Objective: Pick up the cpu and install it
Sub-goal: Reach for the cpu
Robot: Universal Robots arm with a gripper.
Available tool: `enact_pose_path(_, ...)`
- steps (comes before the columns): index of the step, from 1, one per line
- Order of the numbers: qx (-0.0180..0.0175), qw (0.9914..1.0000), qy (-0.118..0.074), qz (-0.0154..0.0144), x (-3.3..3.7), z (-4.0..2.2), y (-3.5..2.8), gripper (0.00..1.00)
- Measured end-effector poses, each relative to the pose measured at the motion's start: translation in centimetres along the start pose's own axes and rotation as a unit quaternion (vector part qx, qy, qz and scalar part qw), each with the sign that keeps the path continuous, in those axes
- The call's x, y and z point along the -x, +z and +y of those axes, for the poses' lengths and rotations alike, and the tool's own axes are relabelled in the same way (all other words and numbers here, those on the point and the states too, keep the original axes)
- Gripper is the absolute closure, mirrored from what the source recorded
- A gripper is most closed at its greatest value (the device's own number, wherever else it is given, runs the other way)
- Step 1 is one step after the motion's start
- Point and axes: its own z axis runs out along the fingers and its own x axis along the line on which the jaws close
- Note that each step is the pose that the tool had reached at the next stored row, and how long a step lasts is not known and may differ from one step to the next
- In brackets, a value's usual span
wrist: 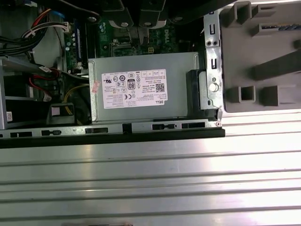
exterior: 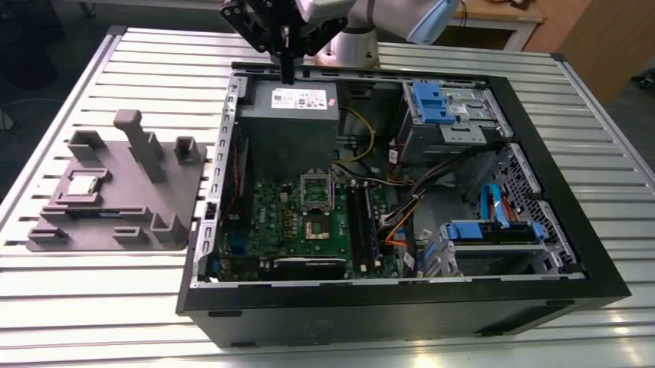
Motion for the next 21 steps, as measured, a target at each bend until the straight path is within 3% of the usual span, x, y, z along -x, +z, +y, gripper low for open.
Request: enact_pose_path(21,0.0000,1.00000,0.000,0.0000,-0.65,-0.05,0.02,0.90)
